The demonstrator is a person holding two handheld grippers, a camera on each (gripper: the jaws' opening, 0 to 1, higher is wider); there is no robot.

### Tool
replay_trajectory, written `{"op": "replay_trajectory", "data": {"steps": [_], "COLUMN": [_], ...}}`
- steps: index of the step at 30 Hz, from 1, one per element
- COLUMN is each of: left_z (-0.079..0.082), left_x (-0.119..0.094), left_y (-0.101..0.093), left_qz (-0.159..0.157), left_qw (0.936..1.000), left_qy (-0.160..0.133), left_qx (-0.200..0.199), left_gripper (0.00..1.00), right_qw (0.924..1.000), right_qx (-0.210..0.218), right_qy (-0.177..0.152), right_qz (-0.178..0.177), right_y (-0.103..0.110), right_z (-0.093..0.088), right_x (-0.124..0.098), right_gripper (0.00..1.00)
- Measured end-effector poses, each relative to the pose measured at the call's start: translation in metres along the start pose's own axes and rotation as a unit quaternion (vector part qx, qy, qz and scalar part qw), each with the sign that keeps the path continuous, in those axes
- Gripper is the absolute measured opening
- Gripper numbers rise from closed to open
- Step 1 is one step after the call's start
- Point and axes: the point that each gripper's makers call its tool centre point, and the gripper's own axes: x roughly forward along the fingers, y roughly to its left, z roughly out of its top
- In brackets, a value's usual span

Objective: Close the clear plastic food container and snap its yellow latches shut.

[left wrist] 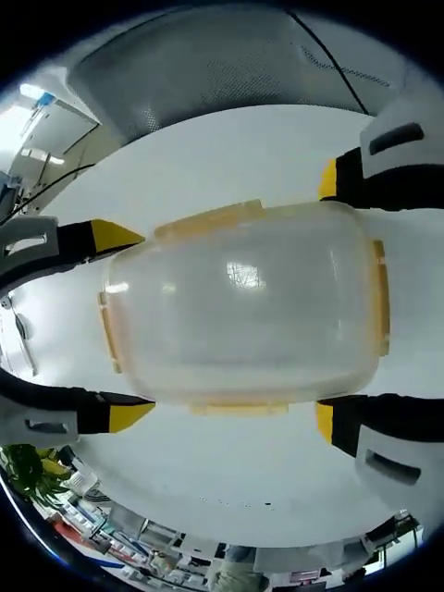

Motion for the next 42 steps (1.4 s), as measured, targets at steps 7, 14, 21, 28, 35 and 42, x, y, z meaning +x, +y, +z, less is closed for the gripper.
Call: {"op": "replay_trajectory", "data": {"steps": [7,14,21,28,35,42], "left_z": [-0.002,-0.003,-0.004,-0.003,-0.002,-0.008], "left_x": [0.001,0.003,0.005,0.006,0.005,0.004], "left_y": [0.017,0.03,0.039,0.041,0.041,0.042], "left_qz": [-0.001,-0.004,-0.006,-0.007,-0.004,0.001], "left_qw": [1.0,0.9999,0.9998,0.9997,0.9997,0.9999], "left_qy": [-0.002,0.001,0.003,0.001,-0.002,0.006], "left_qx": [0.003,0.013,0.021,0.023,0.024,0.016], "left_gripper": [0.8,0.8,0.8,0.8,0.8,0.81], "right_qw": [0.9999,0.9996,0.9992,0.9992,0.999,0.9995], "right_qx": [0.007,0.02,0.028,0.029,0.033,0.019], "right_qy": [-0.005,-0.008,-0.011,-0.008,-0.006,-0.008], "right_qz": [0.007,0.02,0.027,0.027,0.029,0.025], "right_y": [-0.015,-0.025,-0.031,-0.035,-0.035,-0.036], "right_z": [-0.001,-0.002,-0.004,-0.005,-0.009,-0.009], "right_x": [0.002,0.006,0.009,0.01,0.013,0.012], "right_gripper": [0.72,0.73,0.75,0.76,0.78,0.78]}}
